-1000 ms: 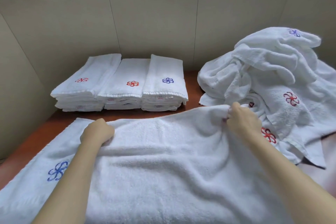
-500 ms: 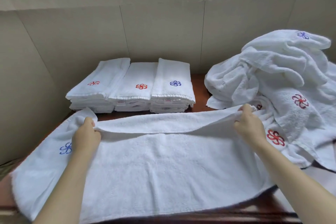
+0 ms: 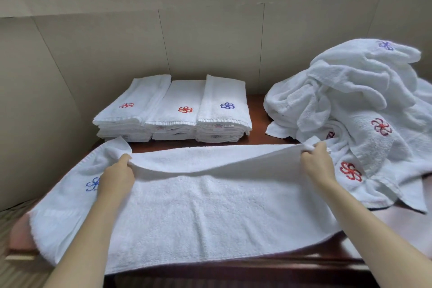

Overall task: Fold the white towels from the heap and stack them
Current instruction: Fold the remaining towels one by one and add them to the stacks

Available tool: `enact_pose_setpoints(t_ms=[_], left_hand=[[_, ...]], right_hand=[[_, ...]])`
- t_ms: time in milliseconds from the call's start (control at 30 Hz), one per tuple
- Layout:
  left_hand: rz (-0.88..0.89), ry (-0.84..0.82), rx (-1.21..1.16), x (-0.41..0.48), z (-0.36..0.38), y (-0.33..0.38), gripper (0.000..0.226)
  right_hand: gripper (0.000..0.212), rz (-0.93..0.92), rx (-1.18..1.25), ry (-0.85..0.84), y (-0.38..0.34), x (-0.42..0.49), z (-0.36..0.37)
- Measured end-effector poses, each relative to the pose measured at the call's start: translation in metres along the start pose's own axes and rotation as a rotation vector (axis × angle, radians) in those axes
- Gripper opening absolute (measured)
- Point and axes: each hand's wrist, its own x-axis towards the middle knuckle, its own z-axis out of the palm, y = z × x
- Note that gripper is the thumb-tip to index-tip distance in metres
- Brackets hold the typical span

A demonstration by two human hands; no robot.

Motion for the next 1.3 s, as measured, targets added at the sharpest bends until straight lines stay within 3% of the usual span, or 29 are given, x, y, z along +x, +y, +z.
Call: enact_pose_setpoints(t_ms=[67, 200, 300, 400, 500, 667, 767, 833, 967, 1100, 1200, 1300], left_hand=[[0.009, 0.022, 0.004, -0.004, -0.003, -0.005, 0.011], [0.03, 0.047, 0.015, -0.009, -0.011, -0.011, 0.019], [0.001, -0.057, 0.161, -0.012, -0.016, -0.012, 0.01], [-0.08, -0.096, 0.271, -0.016, -0.022, -0.01, 0.018], [-0.086, 0.017, 0.356, -0.019, -0.023, -0.005, 0.031], [-0.077, 0.052, 0.359, -0.025, -0.018, 0.004, 0.032], [-0.045, 0.051, 0.288, -0.029, -0.011, 0.005, 0.028], [-0.003, 0.077, 0.295, -0.03, -0.006, 0.002, 0.027], [0.02, 0.115, 0.352, -0.021, 0.0, -0.006, 0.039], [-0.139, 0.156, 0.315, -0.008, 0.0, -0.007, 0.052], [-0.312, 0.179, 0.142, 0.0, -0.006, -0.02, 0.076], [-0.468, 0.192, -0.287, 0.002, -0.016, -0.04, 0.079]], right_hand=[[0.014, 0.058, 0.042, 0.061, 0.001, -0.001, -0.004], [0.022, 0.033, -0.054, 0.001, 0.004, -0.006, -0.006], [0.019, -0.079, -0.542, -0.12, -0.002, -0.012, -0.011], [0.028, 0.004, -0.905, -0.244, -0.029, -0.017, -0.021], [0.015, -0.054, -0.877, -0.302, -0.055, -0.029, -0.016], [0.021, -0.523, -0.675, -0.36, -0.082, -0.07, 0.042], [0.038, -0.747, -0.627, -0.58, -0.075, -0.084, 0.087], [0.046, -0.785, -0.614, -0.701, -0.065, -0.093, 0.106], [0.049, -0.817, -0.609, -0.687, -0.049, -0.091, 0.12], [0.05, -0.821, -0.595, -0.672, -0.048, -0.09, 0.12], [0.049, -0.818, -0.601, -0.654, -0.049, -0.091, 0.12], [0.049, -0.818, -0.599, -0.648, -0.051, -0.091, 0.12]])
